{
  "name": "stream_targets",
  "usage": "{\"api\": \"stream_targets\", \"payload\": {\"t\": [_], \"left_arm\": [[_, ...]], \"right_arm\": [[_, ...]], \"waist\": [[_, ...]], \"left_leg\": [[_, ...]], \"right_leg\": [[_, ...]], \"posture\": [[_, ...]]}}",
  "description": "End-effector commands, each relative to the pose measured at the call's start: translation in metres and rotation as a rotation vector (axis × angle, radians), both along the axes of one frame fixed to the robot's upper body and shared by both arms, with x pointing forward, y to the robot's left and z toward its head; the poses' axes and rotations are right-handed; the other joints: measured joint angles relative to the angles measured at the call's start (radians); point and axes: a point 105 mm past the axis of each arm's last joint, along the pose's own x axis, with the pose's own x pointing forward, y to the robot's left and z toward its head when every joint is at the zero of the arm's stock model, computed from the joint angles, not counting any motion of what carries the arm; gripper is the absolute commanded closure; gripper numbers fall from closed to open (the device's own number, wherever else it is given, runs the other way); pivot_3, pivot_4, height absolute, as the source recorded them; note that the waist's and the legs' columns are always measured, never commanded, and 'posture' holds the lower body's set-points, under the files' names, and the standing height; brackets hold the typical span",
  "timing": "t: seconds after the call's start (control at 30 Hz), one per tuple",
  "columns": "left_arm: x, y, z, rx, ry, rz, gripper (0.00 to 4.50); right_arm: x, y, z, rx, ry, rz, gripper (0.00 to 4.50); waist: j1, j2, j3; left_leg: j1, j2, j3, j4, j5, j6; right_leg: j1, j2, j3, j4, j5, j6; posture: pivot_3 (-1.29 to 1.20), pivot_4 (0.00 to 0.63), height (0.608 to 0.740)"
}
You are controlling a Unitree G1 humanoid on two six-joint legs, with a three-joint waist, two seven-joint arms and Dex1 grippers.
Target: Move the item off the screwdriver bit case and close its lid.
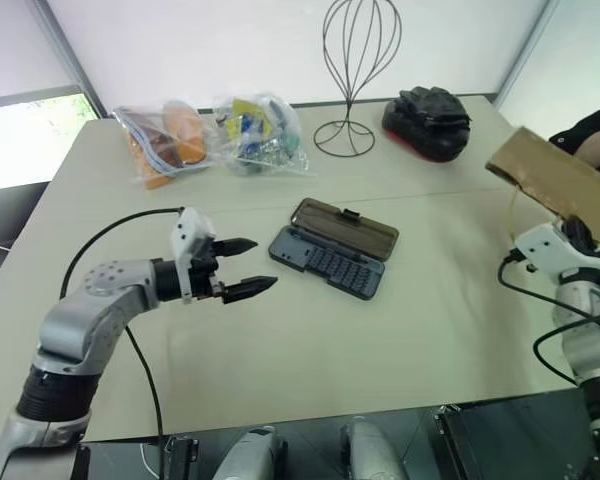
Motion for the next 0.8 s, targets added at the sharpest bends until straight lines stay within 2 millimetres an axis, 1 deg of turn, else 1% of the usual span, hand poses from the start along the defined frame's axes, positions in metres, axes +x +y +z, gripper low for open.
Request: {"api": "stream_targets", "payload": {"t": [0.03,0.13,0.2,0.23,0.37,0.47,0.57,0.67,0.73,0.8], "left_arm": [[0.003,-0.003,0.007,0.0,-0.042,-0.018,0.0],[0.004,-0.002,0.006,0.0,-0.041,-0.015,0.0],[0.005,-0.001,0.005,-0.001,-0.039,-0.008,0.0],[0.005,0.0,0.005,-0.003,-0.038,-0.003,0.0],[0.004,0.0,0.003,-0.008,-0.035,0.005,0.0],[0.005,0.002,0.003,-0.012,-0.037,0.02,0.0],[0.01,0.008,0.003,-0.017,-0.041,0.053,0.0],[0.014,0.014,0.001,-0.007,-0.041,0.074,0.0],[0.017,0.017,0.0,-0.005,-0.04,0.081,0.0],[0.019,0.019,0.0,-0.005,-0.039,0.083,0.0]], "right_arm": [[0.005,-0.002,-0.005,0.038,0.039,0.025,4.47],[0.008,-0.001,-0.016,0.079,0.081,0.036,3.61],[0.01,-0.001,-0.02,0.107,0.099,0.043,2.6],[0.01,-0.002,-0.02,0.107,0.098,0.045,2.0],[0.011,-0.003,-0.018,0.093,0.098,0.041,0.06],[0.004,-0.007,-0.007,0.074,0.082,0.027,0.02],[-0.011,-0.007,0.007,0.086,0.065,0.032,0.02],[-0.032,-0.002,0.016,0.122,0.082,0.059,0.02],[-0.043,0.004,0.021,0.199,0.087,0.091,0.02],[-0.049,0.015,0.021,0.288,0.128,0.155,0.02]], "waist": [[-0.001,0.0,0.0],[-0.002,0.0,0.0],[0.0,0.0,0.0],[0.001,0.0,0.0],[0.002,0.0,0.0],[0.003,0.001,0.0],[0.007,0.001,0.0],[0.01,0.001,0.0],[0.008,0.001,0.0],[0.006,0.001,0.0]], "left_leg": [[0.0,0.0,0.0,0.0,0.0,0.0],[0.0,0.0,0.0,0.0,0.0,0.0],[0.0,0.0,0.0,0.0,0.0,0.0],[0.0,0.0,0.0,0.0,0.0,0.0],[0.0,0.0,0.0,0.001,0.0,0.0],[0.0,0.0,0.0,0.0,0.0,0.0],[0.0,0.0,-0.001,0.0,0.0,0.0],[0.0,0.0,-0.001,0.0,0.0,0.0],[0.0,0.0,-0.001,0.0,0.0,0.0],[-0.001,0.0,-0.001,0.0,0.0,0.0]], "right_leg": [[0.0,0.0,0.0,0.0,0.0,0.0],[0.0,0.0,0.0,0.0,0.0,0.0],[0.0,0.0,0.0,0.0,0.0,0.0],[0.0,0.0,0.0,0.0,0.0,0.0],[0.0,0.0,0.0,0.0,0.0,0.0],[0.0,0.0,0.0,0.0,0.0,0.0],[0.0,0.0,0.0,0.0,0.0,0.0],[0.0,0.0,0.0,0.0,0.0,0.0],[0.0,0.0,0.0,0.0,0.0,0.0],[0.0,0.0,0.0,-0.001,0.0,0.0]], "posture": [[0.0,0.15,0.74],[0.0,0.15,0.74],[0.0,0.15,0.74],[0.0,0.15,0.74],[0.0,0.15,0.74],[0.0,0.15,0.74],[0.0,0.15,0.74],[0.0,0.15,0.74],[0.0,0.15,0.74],[0.0,0.15,0.74]]}}
